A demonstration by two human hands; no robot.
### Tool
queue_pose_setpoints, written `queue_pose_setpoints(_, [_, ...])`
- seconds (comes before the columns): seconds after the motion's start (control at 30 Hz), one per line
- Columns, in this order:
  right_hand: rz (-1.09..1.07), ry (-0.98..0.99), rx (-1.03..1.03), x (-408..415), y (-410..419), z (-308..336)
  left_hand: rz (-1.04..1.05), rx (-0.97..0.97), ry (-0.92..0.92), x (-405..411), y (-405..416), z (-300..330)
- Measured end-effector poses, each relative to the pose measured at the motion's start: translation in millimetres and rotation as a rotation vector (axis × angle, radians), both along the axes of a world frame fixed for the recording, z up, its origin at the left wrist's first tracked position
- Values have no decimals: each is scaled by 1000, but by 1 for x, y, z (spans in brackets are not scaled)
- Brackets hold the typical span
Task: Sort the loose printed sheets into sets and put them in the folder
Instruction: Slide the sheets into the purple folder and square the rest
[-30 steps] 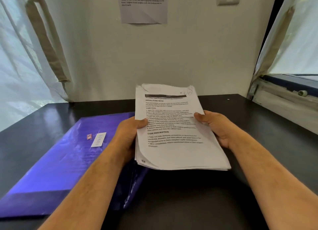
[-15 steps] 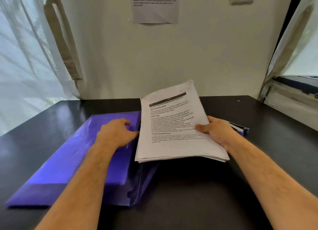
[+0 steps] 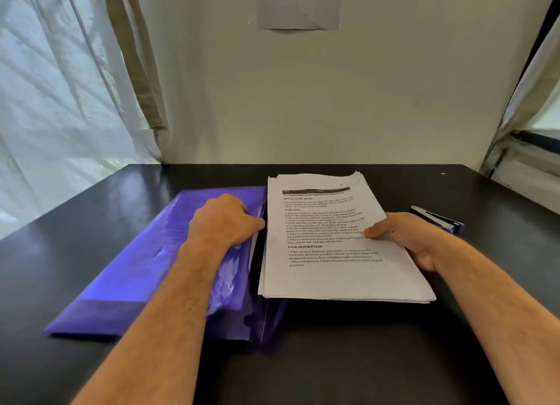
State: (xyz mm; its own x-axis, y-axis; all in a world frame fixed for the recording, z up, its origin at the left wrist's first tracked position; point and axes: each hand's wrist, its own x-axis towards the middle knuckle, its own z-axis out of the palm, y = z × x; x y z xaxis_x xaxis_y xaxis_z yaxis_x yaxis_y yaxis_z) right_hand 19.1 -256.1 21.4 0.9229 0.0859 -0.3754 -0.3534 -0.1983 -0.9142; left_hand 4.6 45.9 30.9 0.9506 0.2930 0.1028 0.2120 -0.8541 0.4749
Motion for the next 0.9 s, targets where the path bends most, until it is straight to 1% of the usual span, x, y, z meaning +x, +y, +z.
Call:
queue_pose_setpoints(0.1, [-36, 11, -9, 0, 1, 3, 9, 31, -62, 1, 1, 0])
queue_pose_setpoints(0.3, [10, -68, -172, 3, -1, 4, 37, 48, -262, 0, 8, 6])
queue_pose_setpoints(0.33, [22, -74, -163, 2, -4, 6, 43, 36, -298, -2, 8, 9])
queue_pose_setpoints(0.43, [70, -60, -54, -3, -15, 11, 60, -31, -405, -9, 6, 17])
queue_pose_setpoints(0.53, [170, -54, -2, -10, -16, 15, 41, -42, -472, -13, 2, 21])
queue_pose_setpoints(0.6, [220, -64, -21, -12, -10, 16, 30, -58, -493, -14, -1, 24])
queue_pose_setpoints(0.67, [221, -97, -50, -12, -4, 16, 13, -89, -500, -16, -8, 24])
queue_pose_setpoints(0.8, [168, -128, -80, -9, -3, 13, -62, -148, -478, -19, -31, 21])
queue_pose_setpoints(0.9, [114, -146, -143, -5, -12, 11, -174, -144, -423, -21, -48, 15])
